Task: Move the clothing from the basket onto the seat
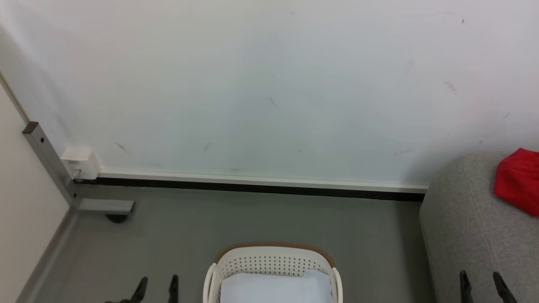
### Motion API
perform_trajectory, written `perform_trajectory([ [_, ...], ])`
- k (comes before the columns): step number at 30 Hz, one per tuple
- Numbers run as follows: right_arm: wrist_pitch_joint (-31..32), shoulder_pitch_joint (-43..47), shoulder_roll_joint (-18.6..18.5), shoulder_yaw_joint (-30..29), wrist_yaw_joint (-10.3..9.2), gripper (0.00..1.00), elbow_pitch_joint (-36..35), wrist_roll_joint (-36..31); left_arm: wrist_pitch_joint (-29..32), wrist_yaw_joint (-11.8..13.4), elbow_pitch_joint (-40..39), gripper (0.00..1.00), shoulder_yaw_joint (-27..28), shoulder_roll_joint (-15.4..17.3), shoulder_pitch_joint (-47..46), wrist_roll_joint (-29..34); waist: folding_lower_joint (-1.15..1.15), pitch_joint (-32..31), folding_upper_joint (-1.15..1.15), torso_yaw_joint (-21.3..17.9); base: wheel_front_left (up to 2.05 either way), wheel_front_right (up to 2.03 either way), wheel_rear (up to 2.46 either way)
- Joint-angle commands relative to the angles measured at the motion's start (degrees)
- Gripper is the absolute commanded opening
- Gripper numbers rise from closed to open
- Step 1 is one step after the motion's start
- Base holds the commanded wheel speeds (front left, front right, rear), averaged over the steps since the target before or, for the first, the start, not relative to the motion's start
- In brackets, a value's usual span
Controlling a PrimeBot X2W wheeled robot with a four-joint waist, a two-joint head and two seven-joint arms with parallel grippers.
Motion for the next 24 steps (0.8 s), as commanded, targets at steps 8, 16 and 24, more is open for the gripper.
perform_trajectory([
  [8, 0.1, -0.4, -0.2, 0.6, -0.15, 1.00, 0.4, 0.6, 0.0, -1.2, 0.3, 1.00, 1.5, -1.0, 0.0, 2.4, 0.00, 0.0, 0.00, 0.4, 0.00, 0.00, 0.00],
  [16, 0.1, -0.2, 0.0, 1.1, 0.00, 0.00, 0.8, 1.1, 0.1, -2.6, 0.4, 0.00, 1.9, -1.6, -0.2, 3.1, 0.00, -0.3, 0.00, 0.1, 0.00, 0.00, 0.00],
  [24, 2.6, -1.1, 0.3, 0.4, -0.01, 0.00, 2.1, 8.0, 2.6, -3.0, 1.4, 0.00, 3.4, -2.2, -0.8, -3.8, 0.00, 0.0, 0.00, 0.0, 0.00, 0.00, 0.00],
])
